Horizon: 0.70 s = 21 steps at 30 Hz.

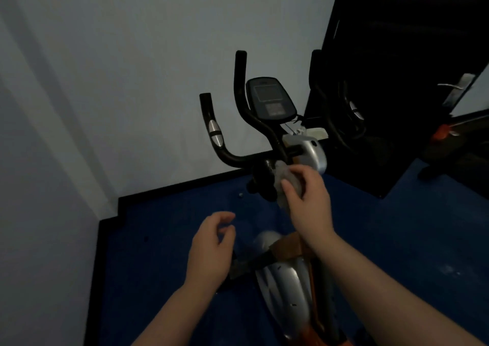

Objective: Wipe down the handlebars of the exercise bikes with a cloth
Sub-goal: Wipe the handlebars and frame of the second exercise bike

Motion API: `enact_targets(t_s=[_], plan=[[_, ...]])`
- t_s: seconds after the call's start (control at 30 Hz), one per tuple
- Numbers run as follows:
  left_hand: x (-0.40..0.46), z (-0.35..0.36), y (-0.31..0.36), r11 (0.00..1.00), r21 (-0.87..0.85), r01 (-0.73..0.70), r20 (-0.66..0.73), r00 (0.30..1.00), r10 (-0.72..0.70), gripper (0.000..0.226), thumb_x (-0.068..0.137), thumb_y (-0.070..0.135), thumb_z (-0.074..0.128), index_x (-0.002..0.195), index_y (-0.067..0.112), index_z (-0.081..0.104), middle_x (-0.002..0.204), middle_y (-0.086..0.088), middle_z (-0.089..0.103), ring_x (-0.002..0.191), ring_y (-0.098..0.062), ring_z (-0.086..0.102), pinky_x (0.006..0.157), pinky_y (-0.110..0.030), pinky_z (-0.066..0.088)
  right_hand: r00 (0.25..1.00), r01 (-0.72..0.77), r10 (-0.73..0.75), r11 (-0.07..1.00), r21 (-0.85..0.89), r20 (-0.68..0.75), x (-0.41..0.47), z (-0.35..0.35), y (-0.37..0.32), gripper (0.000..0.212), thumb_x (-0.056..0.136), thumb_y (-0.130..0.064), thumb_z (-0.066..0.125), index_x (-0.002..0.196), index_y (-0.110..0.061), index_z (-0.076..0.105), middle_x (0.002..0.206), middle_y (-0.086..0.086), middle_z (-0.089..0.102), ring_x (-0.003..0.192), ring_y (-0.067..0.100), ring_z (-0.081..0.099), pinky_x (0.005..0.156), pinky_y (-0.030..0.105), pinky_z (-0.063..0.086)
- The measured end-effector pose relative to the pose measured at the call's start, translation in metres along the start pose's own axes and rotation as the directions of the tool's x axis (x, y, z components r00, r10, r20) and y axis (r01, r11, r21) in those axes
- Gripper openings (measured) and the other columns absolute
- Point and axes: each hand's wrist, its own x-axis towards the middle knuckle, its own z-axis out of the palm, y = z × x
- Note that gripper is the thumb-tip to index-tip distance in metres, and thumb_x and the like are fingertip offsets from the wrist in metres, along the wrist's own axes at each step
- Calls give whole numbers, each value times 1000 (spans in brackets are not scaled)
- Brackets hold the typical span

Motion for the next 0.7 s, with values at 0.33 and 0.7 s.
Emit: enact_targets(t_s=[0.33,0.7], plan=[[111,19,2,991,-94,-91,140,985,103,20,98,25,47,108,36,60,108,17,62,98,3,60,80,-13,46,997,74,-70,989,-125,32,19,60,18,25,91,-9,58,115,-14,63,111,-2,57,106,11,50,93,11,36],[134,55,14,923,-383,44,137,990,10,31,103,26,33,93,21,62,81,20,64,75,6,57,67,-8,43,999,-29,25,991,-129,-35,22,72,8,25,89,-13,61,114,-18,64,107,-7,52,104,12,52,91,17,43]])
